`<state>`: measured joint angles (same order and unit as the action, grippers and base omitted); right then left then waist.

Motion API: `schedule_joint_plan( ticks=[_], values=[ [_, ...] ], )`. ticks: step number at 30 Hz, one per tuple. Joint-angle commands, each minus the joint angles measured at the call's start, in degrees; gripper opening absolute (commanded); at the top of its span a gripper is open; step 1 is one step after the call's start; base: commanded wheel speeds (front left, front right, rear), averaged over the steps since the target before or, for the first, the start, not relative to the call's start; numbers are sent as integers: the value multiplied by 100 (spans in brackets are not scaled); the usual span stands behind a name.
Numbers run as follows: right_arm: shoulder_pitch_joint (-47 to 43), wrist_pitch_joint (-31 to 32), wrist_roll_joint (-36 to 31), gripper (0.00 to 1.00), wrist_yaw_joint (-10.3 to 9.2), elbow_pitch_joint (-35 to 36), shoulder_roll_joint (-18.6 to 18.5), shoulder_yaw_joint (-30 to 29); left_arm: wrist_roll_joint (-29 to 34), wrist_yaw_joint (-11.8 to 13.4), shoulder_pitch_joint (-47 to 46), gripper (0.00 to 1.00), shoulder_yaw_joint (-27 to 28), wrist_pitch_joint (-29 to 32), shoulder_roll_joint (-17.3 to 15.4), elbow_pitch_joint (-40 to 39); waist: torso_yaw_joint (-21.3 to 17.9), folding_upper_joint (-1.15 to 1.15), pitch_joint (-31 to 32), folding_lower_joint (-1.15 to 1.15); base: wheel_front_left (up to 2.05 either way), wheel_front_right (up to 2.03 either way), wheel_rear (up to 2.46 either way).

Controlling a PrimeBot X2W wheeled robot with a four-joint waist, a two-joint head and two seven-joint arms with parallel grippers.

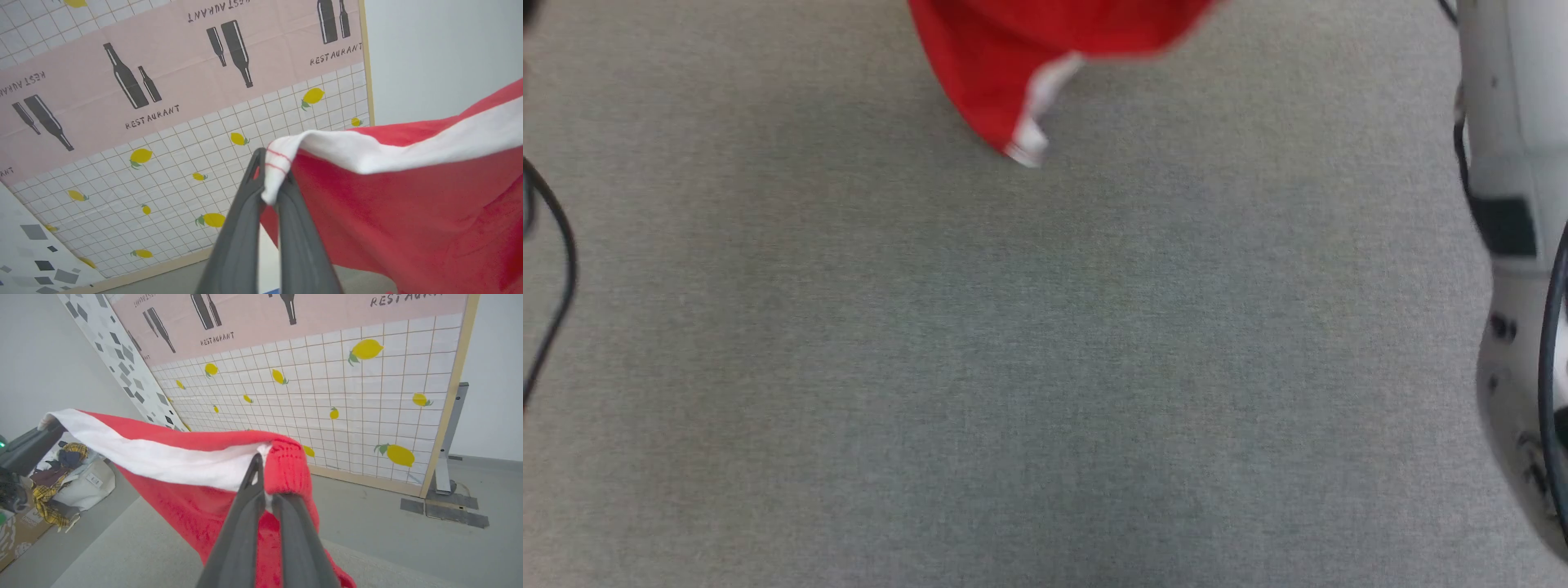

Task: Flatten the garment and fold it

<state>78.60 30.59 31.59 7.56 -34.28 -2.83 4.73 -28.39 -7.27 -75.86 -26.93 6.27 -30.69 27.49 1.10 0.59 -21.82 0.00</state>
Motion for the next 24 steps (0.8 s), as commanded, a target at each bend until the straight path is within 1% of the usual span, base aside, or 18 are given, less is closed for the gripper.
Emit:
schedule_joint_plan(
  ticks=[1,5,7,10,13,16,19,22,24],
  values=[
    [289,-340,-24,0,-8,-210,-5,87,156,10,-251,0,-5,-156,-17,128,-122,-59,-167,0,0,0,0],
    [830,-1300,14,0,-8,-844,-5,185,408,127,-646,0,-21,-625,35,426,-116,-59,-259,0,0,0,0],
    [983,-1597,89,0,-8,-1141,-5,279,456,163,-720,0,-22,-836,77,553,-85,-59,-281,0,0,0,0],
    [1021,-1775,256,0,-8,-1470,-5,484,485,124,-654,0,-124,-1030,104,677,-27,-59,-285,0,0,0,0],
    [742,-1828,612,0,-8,-1562,-5,773,425,73,-321,0,-235,-1206,43,701,1,-59,-196,0,0,0,0],
    [198,-1810,958,0,-8,-1373,-5,1133,210,41,233,0,-271,-1317,-21,595,11,-59,-29,0,0,0,0],
    [-660,-1828,1199,0,-8,-957,-5,1393,-79,57,1029,0,-228,-1361,-103,344,48,-59,244,0,0,0,0],
    [-1661,-1734,1337,0,-8,-379,-34,1421,-350,249,1936,0,-155,-1302,-205,-54,87,-59,556,0,0,0,0],
    [-2375,-1585,1368,0,-8,102,-154,1427,-551,417,2578,0,-109,-1214,-254,-386,110,-59,773,0,0,0,0]
  ],
)
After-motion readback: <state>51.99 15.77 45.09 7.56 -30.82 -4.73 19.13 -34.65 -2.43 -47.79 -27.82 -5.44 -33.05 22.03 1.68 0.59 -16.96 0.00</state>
